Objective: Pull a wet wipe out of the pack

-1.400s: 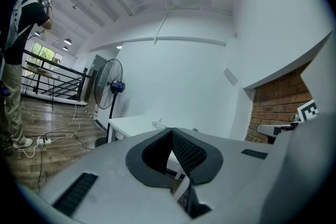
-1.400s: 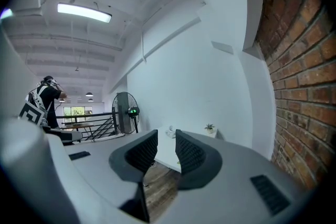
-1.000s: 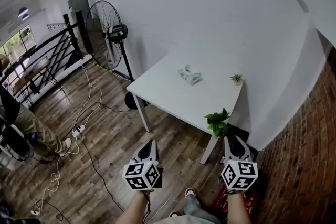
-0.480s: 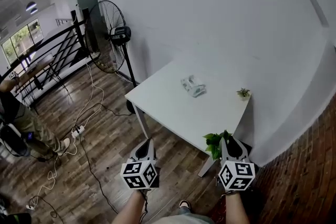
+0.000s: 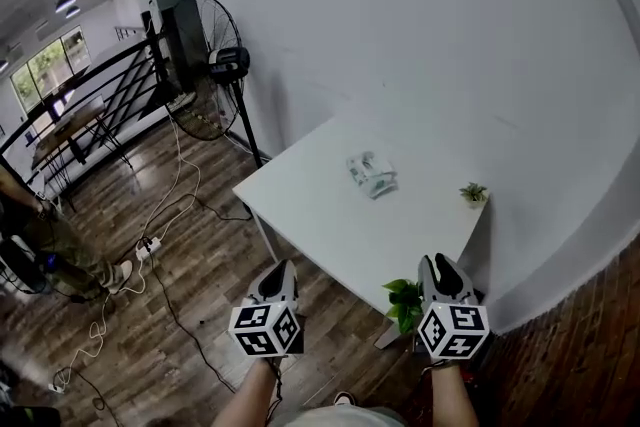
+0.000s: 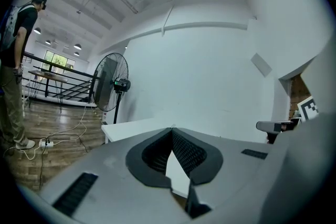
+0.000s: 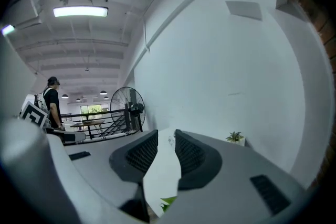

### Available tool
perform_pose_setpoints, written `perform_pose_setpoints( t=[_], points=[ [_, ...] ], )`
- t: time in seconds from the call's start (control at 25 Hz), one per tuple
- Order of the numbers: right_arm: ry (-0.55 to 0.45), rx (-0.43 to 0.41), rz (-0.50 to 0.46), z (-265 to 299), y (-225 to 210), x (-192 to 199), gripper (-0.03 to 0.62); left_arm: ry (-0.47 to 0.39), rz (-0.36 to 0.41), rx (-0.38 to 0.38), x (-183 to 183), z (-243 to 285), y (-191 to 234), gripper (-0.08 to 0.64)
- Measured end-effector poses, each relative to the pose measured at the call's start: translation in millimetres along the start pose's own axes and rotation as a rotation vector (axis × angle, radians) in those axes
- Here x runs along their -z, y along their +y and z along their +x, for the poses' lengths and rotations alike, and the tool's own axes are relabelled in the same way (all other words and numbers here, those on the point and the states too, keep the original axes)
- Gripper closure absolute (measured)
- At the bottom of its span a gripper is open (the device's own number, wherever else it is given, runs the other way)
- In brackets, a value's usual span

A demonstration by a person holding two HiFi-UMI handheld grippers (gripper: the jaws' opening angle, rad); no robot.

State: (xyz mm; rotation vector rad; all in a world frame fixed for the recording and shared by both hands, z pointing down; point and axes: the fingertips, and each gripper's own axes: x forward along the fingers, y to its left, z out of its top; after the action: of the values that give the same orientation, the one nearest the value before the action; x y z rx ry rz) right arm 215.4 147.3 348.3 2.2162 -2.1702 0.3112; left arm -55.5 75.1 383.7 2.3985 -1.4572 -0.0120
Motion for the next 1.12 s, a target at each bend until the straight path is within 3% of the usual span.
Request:
perform_pose_setpoints(
  t=[0.32, 0.64, 1.12],
  points=[
    [-0.010, -0.014, 0.052, 35, -13, -3, 0.491, 0.020, 0.025, -0.004, 0, 32, 2, 0.549],
    [0.041, 0.040, 0.052, 64, -19, 13, 0.497, 0.030, -0.031, 0.030, 3, 76, 17, 0.549],
    [0.020, 0.165, 0.058, 151, 10, -7, 0.497, 0.022, 0.018, 0.134, -53, 177, 79, 0.549]
  ],
)
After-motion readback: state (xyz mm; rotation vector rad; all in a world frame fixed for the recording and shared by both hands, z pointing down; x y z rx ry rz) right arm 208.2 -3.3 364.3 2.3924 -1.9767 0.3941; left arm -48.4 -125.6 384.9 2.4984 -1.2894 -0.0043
